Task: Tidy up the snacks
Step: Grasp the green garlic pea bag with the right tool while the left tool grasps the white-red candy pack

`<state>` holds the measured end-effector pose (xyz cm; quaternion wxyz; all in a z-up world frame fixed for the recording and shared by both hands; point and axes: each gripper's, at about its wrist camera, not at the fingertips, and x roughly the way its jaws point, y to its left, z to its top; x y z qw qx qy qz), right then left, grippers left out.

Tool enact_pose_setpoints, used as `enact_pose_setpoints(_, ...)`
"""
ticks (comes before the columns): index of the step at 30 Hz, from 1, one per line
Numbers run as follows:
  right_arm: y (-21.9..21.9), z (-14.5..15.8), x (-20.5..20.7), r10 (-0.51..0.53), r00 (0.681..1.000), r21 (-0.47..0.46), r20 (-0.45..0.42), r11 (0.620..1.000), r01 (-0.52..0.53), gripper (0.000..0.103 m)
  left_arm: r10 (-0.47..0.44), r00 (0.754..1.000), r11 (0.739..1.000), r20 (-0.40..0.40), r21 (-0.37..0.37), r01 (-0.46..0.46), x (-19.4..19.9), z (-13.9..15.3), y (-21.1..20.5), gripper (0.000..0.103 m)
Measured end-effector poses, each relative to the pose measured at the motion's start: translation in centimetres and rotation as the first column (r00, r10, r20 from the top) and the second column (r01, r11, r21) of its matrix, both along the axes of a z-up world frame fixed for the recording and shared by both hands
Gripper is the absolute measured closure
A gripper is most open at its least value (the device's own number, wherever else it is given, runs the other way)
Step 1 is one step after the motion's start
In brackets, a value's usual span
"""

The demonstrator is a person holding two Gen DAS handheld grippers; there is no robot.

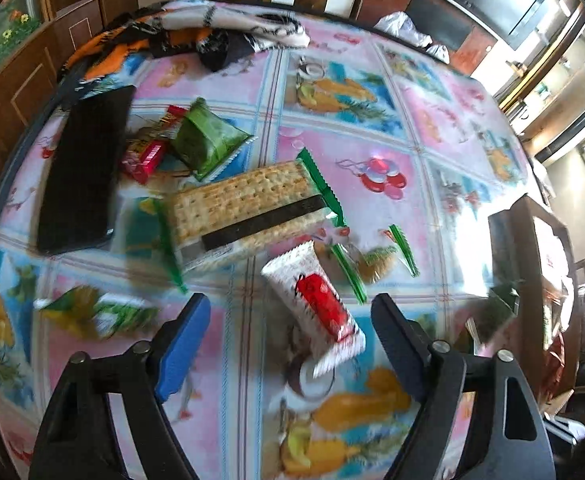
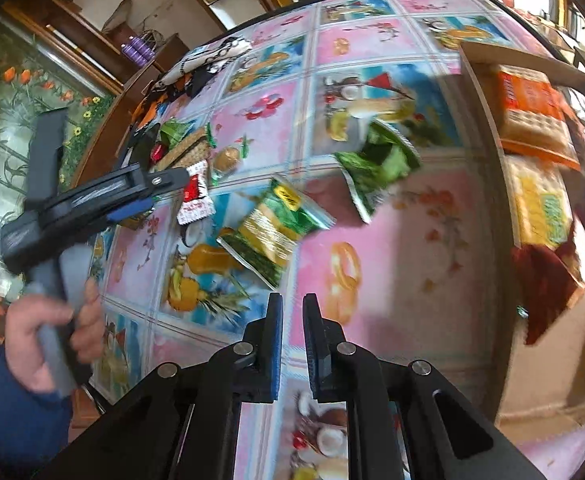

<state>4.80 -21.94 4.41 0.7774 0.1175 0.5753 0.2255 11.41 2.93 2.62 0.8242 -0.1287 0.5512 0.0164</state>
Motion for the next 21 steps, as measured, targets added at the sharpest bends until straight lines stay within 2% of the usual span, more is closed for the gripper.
enact_pose_setpoints(2,-0.7,-0.1,-0.3,-0.01,1.0,0.02,-0.016,1.0,0.011,0.091,-0.009,1.0,0.999,-0.021,0.049,0.01,0.8,-0.8,-0.7,0.044)
enact_pose_setpoints(3,-1.1,-0.1,-0.4,-0.014,1.0,0.023,-0.018,1.0,0.014,0.091,-0.014,1.0,0.996,-0.009,0.082,0.015,0.8,-0.8,-1.0,0.047)
enact_pose_setpoints(4,-1.2,0.0,-0.4,-0.014,1.0,0.025,-0.019,1.0,0.015,0.091,-0.032,0.999,0.994,-0.005,0.104,0.032,0.9,-0.9,-1.5,0.055)
enact_pose_setpoints(6,-1.4,0.1,-0.1,-0.014,1.0,0.037,-0.025,0.999,0.015,0.091,-0.046,0.999,0.987,0.003,0.155,0.045,0.8,-0.9,-1.9,0.064)
enact_pose_setpoints(7,-1.4,0.2,0.0,-0.016,1.0,0.044,-0.027,0.999,0.017,0.091,-0.048,0.999,0.984,0.008,0.172,0.046,0.7,-1.0,-1.9,0.072)
enact_pose_setpoints(8,-1.4,0.3,0.1,-0.017,0.999,0.047,-0.029,0.999,0.018,0.091,-0.053,0.998,0.981,0.017,0.188,0.049,0.3,-1.1,-1.9,0.075)
enact_pose_setpoints(13,-0.4,0.3,1.9,-0.039,0.997,0.071,-0.064,0.997,0.044,0.088,-0.071,0.997,0.978,0.029,0.197,0.064,-2.7,-1.0,-1.3,0.075)
enact_pose_setpoints(15,0.2,0.0,2.8,-0.067,0.994,0.062,-0.082,0.995,0.072,0.068,-0.071,0.997,0.977,0.031,0.204,0.063,-4.2,-1.0,-1.0,0.075)
enact_pose_setpoints(16,0.5,-0.1,3.4,-0.083,0.992,0.076,-0.093,0.993,0.09,0.063,-0.069,0.997,0.977,0.031,0.206,0.061,-4.7,-1.0,-0.8,0.075)
enact_pose_setpoints(18,0.9,-0.3,4.2,-0.13,0.985,0.067,-0.111,0.988,0.138,0.038,-0.064,0.997,0.977,0.032,0.207,0.056,-5.8,-1.0,-0.4,0.075)
enact_pose_setpoints(20,1.5,-0.9,5.1,-0.181,0.972,0.018,-0.151,0.982,0.186,0.026,-0.057,0.998,0.977,0.031,0.206,0.05,-6.3,-1.0,0.1,0.075)
enact_pose_setpoints(21,1.7,-1.2,5.4,-0.206,0.964,0.005,-0.169,0.978,0.21,0.026,-0.056,0.998,0.978,0.032,0.204,0.048,-6.5,-1.0,0.2,0.075)
